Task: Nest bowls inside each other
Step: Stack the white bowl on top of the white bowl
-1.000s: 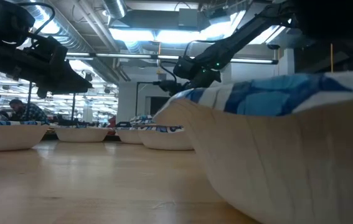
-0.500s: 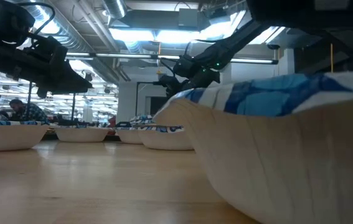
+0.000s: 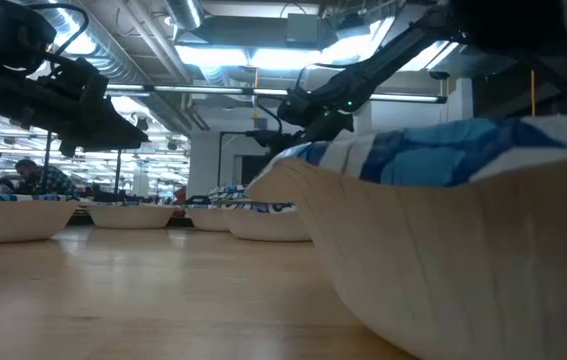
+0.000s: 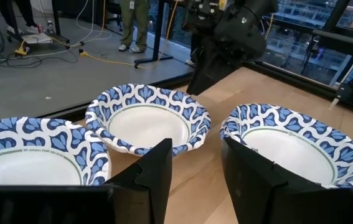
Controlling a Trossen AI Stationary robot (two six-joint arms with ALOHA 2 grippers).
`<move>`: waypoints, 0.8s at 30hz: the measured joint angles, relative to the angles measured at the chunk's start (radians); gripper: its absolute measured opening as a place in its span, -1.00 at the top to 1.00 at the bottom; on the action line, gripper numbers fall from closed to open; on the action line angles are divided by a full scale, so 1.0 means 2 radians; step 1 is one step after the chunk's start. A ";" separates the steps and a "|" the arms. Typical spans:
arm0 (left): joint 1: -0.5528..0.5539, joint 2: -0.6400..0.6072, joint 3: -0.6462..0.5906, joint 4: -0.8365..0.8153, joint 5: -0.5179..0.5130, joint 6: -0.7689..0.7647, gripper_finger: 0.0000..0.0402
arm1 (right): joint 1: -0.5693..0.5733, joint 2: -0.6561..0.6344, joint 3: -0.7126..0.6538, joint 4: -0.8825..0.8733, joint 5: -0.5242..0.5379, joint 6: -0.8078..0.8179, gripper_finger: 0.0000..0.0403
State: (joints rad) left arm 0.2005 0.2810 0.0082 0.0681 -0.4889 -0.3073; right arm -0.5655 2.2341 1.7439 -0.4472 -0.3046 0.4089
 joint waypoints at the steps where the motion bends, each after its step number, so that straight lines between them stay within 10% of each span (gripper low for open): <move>1: 0.000 0.000 0.000 0.000 0.000 0.000 0.34 | 0.000 0.000 0.000 -0.004 0.011 0.001 0.01; 24: 0.000 0.000 0.000 0.000 0.000 -0.001 0.34 | -0.001 0.015 -0.001 -0.011 0.029 0.044 0.14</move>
State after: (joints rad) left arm 0.2005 0.2810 0.0081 0.0681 -0.4893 -0.3088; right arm -0.5667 2.2649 1.7428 -0.4699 -0.2457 0.4965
